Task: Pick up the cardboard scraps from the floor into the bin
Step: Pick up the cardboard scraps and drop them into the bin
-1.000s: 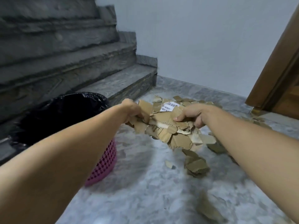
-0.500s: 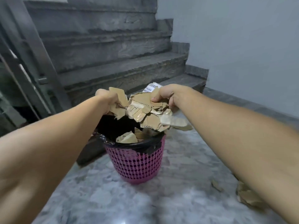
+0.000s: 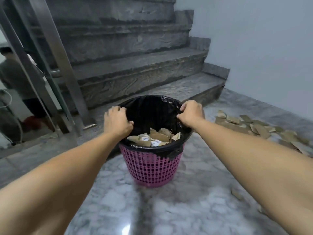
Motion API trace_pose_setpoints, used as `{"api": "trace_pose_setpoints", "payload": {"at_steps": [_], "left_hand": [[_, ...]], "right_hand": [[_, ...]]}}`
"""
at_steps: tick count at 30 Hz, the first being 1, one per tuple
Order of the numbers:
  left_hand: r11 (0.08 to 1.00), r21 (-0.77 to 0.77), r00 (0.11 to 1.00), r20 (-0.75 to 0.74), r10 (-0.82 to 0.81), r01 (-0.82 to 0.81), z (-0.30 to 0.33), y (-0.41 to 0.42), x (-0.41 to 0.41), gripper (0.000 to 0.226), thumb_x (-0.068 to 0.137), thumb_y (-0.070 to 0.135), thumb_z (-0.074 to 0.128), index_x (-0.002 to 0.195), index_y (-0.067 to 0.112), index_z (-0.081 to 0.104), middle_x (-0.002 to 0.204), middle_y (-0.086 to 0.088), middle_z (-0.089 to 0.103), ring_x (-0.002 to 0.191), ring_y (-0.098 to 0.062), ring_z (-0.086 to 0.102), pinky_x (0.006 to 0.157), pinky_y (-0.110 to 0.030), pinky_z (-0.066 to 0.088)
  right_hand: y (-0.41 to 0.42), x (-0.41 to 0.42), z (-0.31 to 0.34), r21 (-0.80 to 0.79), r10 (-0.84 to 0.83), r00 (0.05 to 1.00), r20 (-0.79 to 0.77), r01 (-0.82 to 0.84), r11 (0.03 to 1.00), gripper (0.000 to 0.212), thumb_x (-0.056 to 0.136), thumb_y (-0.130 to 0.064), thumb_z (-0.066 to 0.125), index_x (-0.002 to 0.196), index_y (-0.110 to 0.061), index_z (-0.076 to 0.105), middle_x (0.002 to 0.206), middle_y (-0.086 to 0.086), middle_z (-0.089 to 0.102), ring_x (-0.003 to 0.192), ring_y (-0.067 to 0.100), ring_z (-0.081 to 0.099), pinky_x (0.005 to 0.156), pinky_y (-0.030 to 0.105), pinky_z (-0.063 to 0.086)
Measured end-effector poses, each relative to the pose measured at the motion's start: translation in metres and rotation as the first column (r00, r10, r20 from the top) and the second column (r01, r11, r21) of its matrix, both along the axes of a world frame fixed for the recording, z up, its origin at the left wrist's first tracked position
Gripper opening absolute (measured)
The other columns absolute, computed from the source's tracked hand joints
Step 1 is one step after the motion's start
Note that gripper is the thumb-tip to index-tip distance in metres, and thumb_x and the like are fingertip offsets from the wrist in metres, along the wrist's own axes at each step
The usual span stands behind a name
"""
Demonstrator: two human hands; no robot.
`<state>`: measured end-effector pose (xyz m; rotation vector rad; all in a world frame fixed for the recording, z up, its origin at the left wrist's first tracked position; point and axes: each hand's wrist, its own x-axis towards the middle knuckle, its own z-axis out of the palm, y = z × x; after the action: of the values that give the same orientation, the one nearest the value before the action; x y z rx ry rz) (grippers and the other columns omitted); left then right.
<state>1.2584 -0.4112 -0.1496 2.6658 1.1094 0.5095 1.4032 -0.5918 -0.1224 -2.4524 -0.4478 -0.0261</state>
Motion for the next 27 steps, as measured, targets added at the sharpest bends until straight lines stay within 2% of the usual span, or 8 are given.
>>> {"api": "trace_pose_setpoints", "payload": {"at_steps": [3, 6, 9, 14, 17, 20, 22, 27], "left_hand": [[0.976, -0.157, 0.989, -0.005, 0.15, -0.149, -0.017, 0.004, -0.002, 0.083, 0.088, 0.04, 0.063, 0.149, 0.003, 0.021, 0.158, -0.019, 0.015, 0.147, -0.035, 0.013, 0.118, -0.05, 0.015], [0.948, -0.265, 0.975, 0.083, 0.204, -0.176, -0.023, 0.001, 0.005, 0.082, 0.09, 0.041, 0.058, 0.146, -0.006, 0.022, 0.154, -0.025, 0.022, 0.144, -0.038, 0.019, 0.118, -0.046, 0.021], [0.952, -0.283, 0.983, 0.11, 0.15, -0.114, -0.02, -0.017, 0.019, 0.092, 0.088, 0.05, 0.057, 0.147, -0.008, 0.018, 0.155, -0.026, 0.02, 0.144, -0.038, 0.018, 0.118, -0.044, 0.02], [0.89, -0.454, 0.998, -0.019, -0.063, 0.048, -0.007, -0.071, 0.059, 0.136, 0.065, 0.077, 0.063, 0.15, -0.004, -0.006, 0.159, -0.021, -0.01, 0.148, -0.035, -0.009, 0.121, -0.044, 0.002], [0.82, -0.552, 0.964, -0.101, -0.247, 0.152, 0.005, -0.099, 0.077, 0.15, 0.056, 0.07, 0.075, 0.149, -0.002, -0.018, 0.156, -0.018, -0.026, 0.145, -0.032, -0.022, 0.121, -0.045, -0.004], [0.812, -0.543, 0.913, -0.185, -0.365, 0.215, 0.007, -0.117, 0.092, 0.159, 0.047, 0.062, 0.083, 0.147, -0.001, -0.023, 0.153, -0.016, -0.034, 0.142, -0.033, -0.029, 0.12, -0.048, -0.004], [0.809, -0.538, 0.902, -0.191, -0.388, 0.234, 0.004, -0.13, 0.104, 0.162, 0.043, 0.062, 0.084, 0.147, 0.0, -0.023, 0.152, -0.016, -0.036, 0.141, -0.034, -0.03, 0.12, -0.05, -0.004], [0.82, -0.516, 0.915, -0.155, -0.372, 0.246, -0.003, -0.16, 0.131, 0.161, 0.045, 0.064, 0.083, 0.147, 0.0, -0.022, 0.153, -0.015, -0.034, 0.141, -0.034, -0.032, 0.119, -0.049, -0.008]], "right_hand": [[-0.012, 0.001, -0.011, -0.183, -0.009, 1.0, 0.016, 0.011, 0.983, 0.042, 0.08, -0.013, 0.062, 0.121, -0.016, 0.058, 0.127, 0.014, 0.05, 0.117, 0.036, 0.05, 0.094, 0.04, 0.048], [-0.021, 0.002, -0.019, -0.125, -0.035, 0.984, -0.173, 0.013, 0.992, 0.038, 0.079, -0.009, 0.058, 0.117, -0.014, 0.059, 0.111, 0.013, 0.058, 0.096, 0.037, 0.063, 0.08, 0.046, 0.058], [-0.037, 0.013, -0.023, -0.056, -0.085, 0.985, -0.148, 0.077, 0.995, 0.032, 0.077, -0.003, 0.055, 0.106, -0.011, 0.066, 0.102, 0.014, 0.066, 0.087, 0.037, 0.065, 0.075, 0.045, 0.059], [-0.09, 0.033, -0.026, 0.051, -0.159, 0.978, -0.134, 0.167, 0.985, 0.023, 0.077, -0.005, 0.056, 0.1, -0.008, 0.06, 0.1, 0.012, 0.063, 0.095, 0.032, 0.06, 0.076, 0.033, 0.049], [-0.127, 0.046, -0.031, 0.226, -0.091, 0.953, -0.29, 0.161, 0.961, 0.051, 0.072, -0.006, 0.059, 0.122, -0.011, 0.051, 0.114, 0.01, 0.057, 0.106, 0.029, 0.054, 0.082, 0.033, 0.044], [-0.16, 0.052, -0.034, 0.271, -0.031, 0.928, -0.371, 0.14, 0.952, 0.089, 0.068, -0.013, 0.067, 0.149, -0.012, 0.031, 0.152, 0.009, 0.037, 0.129, 0.026, 0.043, 0.097, 0.037, 0.045], [-0.18, 0.056, -0.035, 0.252, -0.001, 0.941, -0.339, 0.091, 0.963, 0.087, 0.081, -0.018, 0.07, 0.154, -0.012, 0.022, 0.158, 0.006, 0.028, 0.133, 0.023, 0.04, 0.103, 0.036, 0.04], [-0.205, 0.068, -0.046, 0.133, -0.011, 0.975, -0.223, 0.042, 0.99, 0.061, 0.102, -0.032, 0.045, 0.154, -0.01, 0.021, 0.164, 0.002, 0.003, 0.149, 0.024, 0.015, 0.121, 0.037, 0.016]]}}
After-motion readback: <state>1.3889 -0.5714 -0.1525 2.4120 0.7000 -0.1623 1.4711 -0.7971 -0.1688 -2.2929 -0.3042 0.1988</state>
